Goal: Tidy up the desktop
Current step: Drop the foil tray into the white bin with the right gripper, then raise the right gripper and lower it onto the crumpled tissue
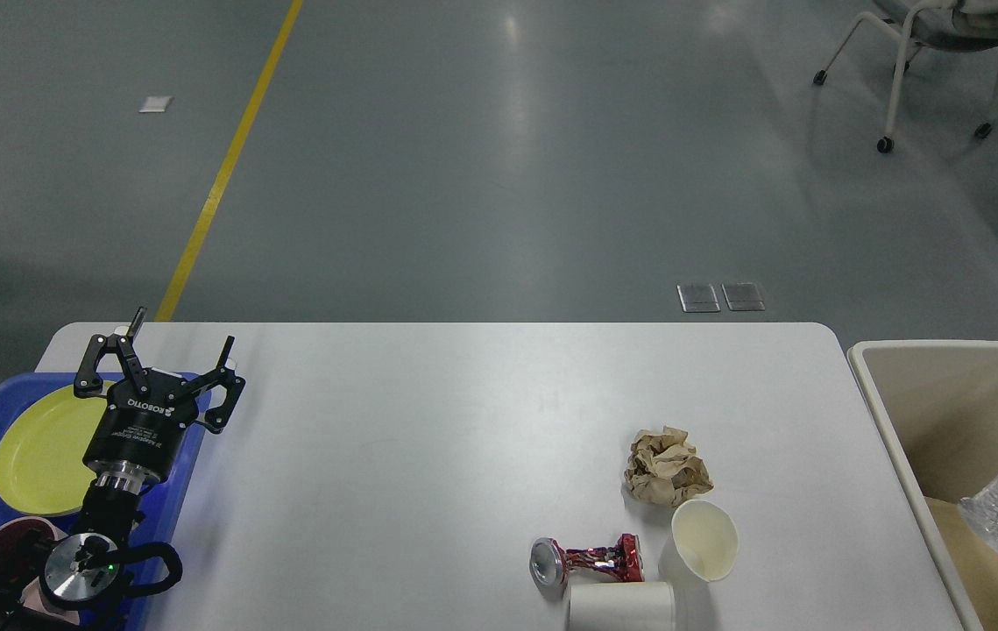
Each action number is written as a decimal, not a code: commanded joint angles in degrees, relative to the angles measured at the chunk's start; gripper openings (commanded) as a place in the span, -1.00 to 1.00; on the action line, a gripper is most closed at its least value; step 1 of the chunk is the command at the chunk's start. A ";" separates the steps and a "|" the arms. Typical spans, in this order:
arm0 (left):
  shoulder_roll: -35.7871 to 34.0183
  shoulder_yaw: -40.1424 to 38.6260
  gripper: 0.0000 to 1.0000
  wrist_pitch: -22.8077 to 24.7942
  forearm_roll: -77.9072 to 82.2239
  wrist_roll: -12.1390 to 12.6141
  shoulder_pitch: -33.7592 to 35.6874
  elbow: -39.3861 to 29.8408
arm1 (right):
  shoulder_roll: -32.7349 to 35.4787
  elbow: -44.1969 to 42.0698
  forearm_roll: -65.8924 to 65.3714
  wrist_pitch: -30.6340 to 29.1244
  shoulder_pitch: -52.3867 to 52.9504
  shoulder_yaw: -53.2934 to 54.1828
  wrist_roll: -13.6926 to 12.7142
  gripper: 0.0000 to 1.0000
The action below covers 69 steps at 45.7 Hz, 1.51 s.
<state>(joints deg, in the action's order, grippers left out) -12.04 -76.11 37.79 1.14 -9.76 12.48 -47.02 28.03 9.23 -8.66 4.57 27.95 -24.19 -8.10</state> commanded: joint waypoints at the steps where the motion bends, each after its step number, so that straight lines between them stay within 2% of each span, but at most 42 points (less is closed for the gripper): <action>1: 0.00 0.00 0.93 0.00 0.00 0.00 0.09 0.00 | -0.08 -0.43 1.19 0.00 0.00 -0.16 0.01 -1.00; 8: 0.00 0.00 0.93 0.00 0.00 0.00 0.00 0.00 | -0.08 -0.79 1.27 1.14 0.00 -0.33 -0.07 -1.00; 13: 0.00 0.00 0.93 0.00 0.00 0.00 0.00 0.00 | -0.17 -0.79 1.27 2.20 0.00 -0.60 -0.16 -0.74; 16: 0.00 0.00 0.93 0.00 0.00 0.00 0.00 0.00 | -0.35 -0.79 1.27 2.37 0.18 -0.68 -0.16 -0.67; 17: 0.00 0.00 0.93 0.00 0.00 0.00 0.00 0.00 | -0.44 -0.79 1.19 2.46 0.18 -0.68 -0.25 -0.57; 18: 0.00 0.00 0.93 0.00 0.00 0.00 0.09 0.00 | -0.52 -0.87 1.19 2.63 0.26 -0.68 -0.25 -0.39; 21: 0.09 0.00 0.93 0.00 0.00 0.00 0.00 0.00 | -0.61 -0.96 1.19 4.56 0.70 -0.68 -0.34 0.47; 24: 0.00 0.00 0.93 0.00 0.00 0.00 0.09 0.00 | -0.70 -0.70 1.19 7.90 0.88 -0.77 -0.34 0.99; 35: 0.00 0.00 0.93 0.00 0.00 0.00 0.00 0.00 | -1.49 0.26 1.10 8.88 2.54 -1.04 -0.60 1.00; 42: 0.00 0.00 0.93 0.00 0.00 0.00 0.09 0.00 | 1.05 3.25 0.75 3.79 9.92 -6.38 -0.69 1.00; 51: 0.00 0.00 0.93 0.00 0.00 0.00 0.09 0.00 | 7.73 22.13 0.75 -7.02 28.71 -25.44 -0.78 1.00; 59: 0.00 0.00 0.93 0.00 0.00 0.00 0.09 0.00 | 7.74 40.85 0.92 -11.86 49.37 -41.89 -0.78 1.00; 64: 0.00 0.00 0.93 0.00 0.00 0.00 0.09 0.00 | 7.56 49.65 1.01 -16.77 61.24 -45.24 -0.78 1.00; 69: 0.00 0.00 0.93 0.00 0.00 0.00 0.09 0.00 | 6.69 54.84 1.01 -27.14 71.00 -45.68 -0.78 1.00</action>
<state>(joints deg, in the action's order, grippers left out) -12.04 -76.11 37.79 1.14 -9.76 12.57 -47.02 35.57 58.26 -7.66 -12.95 88.86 -68.85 -8.89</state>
